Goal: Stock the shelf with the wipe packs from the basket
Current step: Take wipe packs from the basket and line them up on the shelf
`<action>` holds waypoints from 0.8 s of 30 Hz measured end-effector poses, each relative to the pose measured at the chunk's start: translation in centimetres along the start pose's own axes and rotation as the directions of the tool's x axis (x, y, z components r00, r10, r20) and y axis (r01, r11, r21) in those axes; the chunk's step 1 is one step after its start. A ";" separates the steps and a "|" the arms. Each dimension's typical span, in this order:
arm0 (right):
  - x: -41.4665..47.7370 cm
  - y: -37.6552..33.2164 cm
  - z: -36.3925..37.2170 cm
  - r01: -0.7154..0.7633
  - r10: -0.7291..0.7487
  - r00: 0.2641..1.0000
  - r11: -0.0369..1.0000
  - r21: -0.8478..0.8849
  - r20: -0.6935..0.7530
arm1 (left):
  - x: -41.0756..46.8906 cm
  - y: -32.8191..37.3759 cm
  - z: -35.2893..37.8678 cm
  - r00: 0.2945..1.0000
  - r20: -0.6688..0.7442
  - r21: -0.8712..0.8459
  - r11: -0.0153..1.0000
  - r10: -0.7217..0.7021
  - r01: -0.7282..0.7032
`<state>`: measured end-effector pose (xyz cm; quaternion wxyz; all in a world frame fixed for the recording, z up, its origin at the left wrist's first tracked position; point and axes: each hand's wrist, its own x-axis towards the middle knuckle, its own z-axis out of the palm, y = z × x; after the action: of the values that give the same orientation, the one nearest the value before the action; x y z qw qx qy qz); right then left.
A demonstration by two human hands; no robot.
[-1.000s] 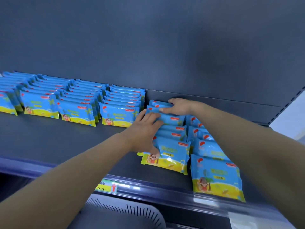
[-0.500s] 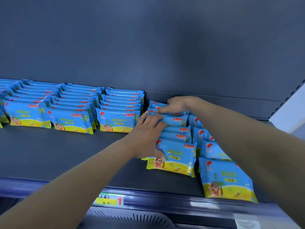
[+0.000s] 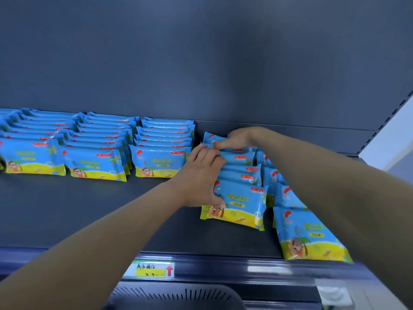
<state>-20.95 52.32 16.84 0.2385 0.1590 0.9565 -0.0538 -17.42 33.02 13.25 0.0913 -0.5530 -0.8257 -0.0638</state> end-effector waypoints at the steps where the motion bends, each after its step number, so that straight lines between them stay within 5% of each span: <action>1: 0.1 0.1 0.0 -0.001 0.001 1.000 1.000 -0.001 -0.005 | 0.0 0.0 -0.1 1.000 0.006 0.004 1.000 -0.003 0.003; 10: 0.0 0.9 -1.0 0.107 -0.111 0.993 0.991 0.081 0.046 | -0.2 0.5 -0.3 0.999 0.010 0.042 0.998 -0.051 0.050; 19: -1.4 0.9 -3.6 0.241 -0.227 0.937 0.970 0.020 -0.265 | 1.9 1.0 -0.1 0.992 -0.043 0.151 0.980 -0.123 0.128; 24: -1.4 1.7 -3.7 0.305 -0.240 0.896 0.944 0.124 -0.374 | 3.2 0.6 0.3 0.963 -0.100 0.213 0.940 -0.249 0.265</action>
<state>-20.84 54.22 20.72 0.0371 0.0510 0.9877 -0.1433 -18.05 36.18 13.69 0.1734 -0.4240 -0.8889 -0.0014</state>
